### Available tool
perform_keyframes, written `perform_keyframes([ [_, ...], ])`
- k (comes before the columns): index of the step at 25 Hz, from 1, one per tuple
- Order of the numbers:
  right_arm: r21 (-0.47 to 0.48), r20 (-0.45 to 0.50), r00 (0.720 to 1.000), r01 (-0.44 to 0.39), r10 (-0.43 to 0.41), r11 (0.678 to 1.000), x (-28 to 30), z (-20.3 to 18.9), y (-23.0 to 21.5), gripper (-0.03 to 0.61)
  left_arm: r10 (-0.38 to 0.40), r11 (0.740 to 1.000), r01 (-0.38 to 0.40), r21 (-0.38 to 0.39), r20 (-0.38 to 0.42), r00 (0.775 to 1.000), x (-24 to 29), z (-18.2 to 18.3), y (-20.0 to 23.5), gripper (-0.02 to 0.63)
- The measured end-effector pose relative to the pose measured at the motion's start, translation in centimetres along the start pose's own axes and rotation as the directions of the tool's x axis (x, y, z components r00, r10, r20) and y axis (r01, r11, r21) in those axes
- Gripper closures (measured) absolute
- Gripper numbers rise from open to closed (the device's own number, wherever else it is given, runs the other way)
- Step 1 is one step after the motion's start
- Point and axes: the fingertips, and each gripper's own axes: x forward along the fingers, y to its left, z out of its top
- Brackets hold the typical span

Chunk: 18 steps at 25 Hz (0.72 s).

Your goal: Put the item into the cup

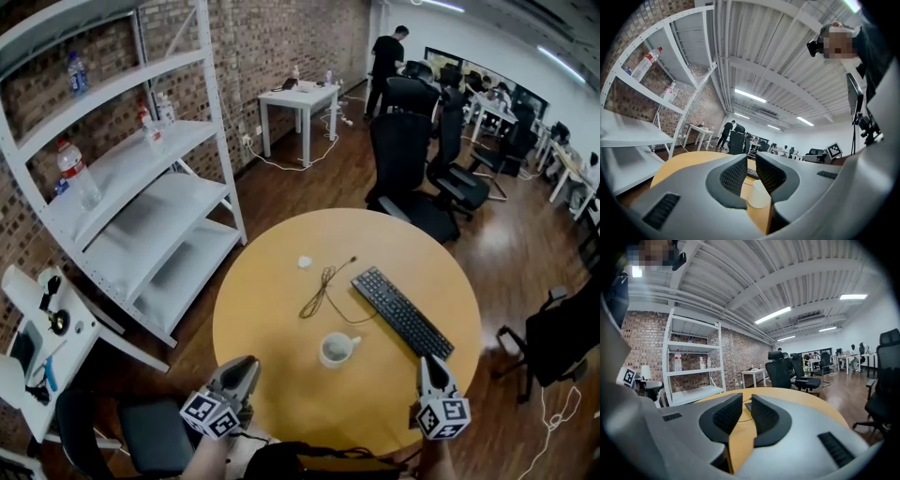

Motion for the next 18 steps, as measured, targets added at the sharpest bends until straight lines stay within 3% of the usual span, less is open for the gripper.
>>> perform_keyframes([
  [3,0.018,0.020,0.999,0.026,-0.026,1.000,-1.9,-0.5,-2.3,0.564,-0.006,1.000,0.006,0.009,0.004,1.000,0.9,-0.1,-1.5,0.557],
  [8,0.031,0.013,0.999,0.049,-0.050,0.998,-3.6,-1.1,-4.1,0.570,-0.006,1.000,0.006,0.021,0.008,1.000,1.7,-0.1,-3.1,0.557],
  [12,0.045,0.019,0.999,0.027,-0.028,0.999,-3.8,-1.4,-4.3,0.569,0.006,1.000,-0.006,0.002,0.000,1.000,1.4,-1.0,-3.4,0.557],
  [18,0.025,0.024,0.999,-0.026,0.026,0.999,-2.9,-1.3,-4.1,0.569,0.047,0.998,-0.047,0.034,0.008,0.999,0.9,-0.5,-3.2,0.557],
])
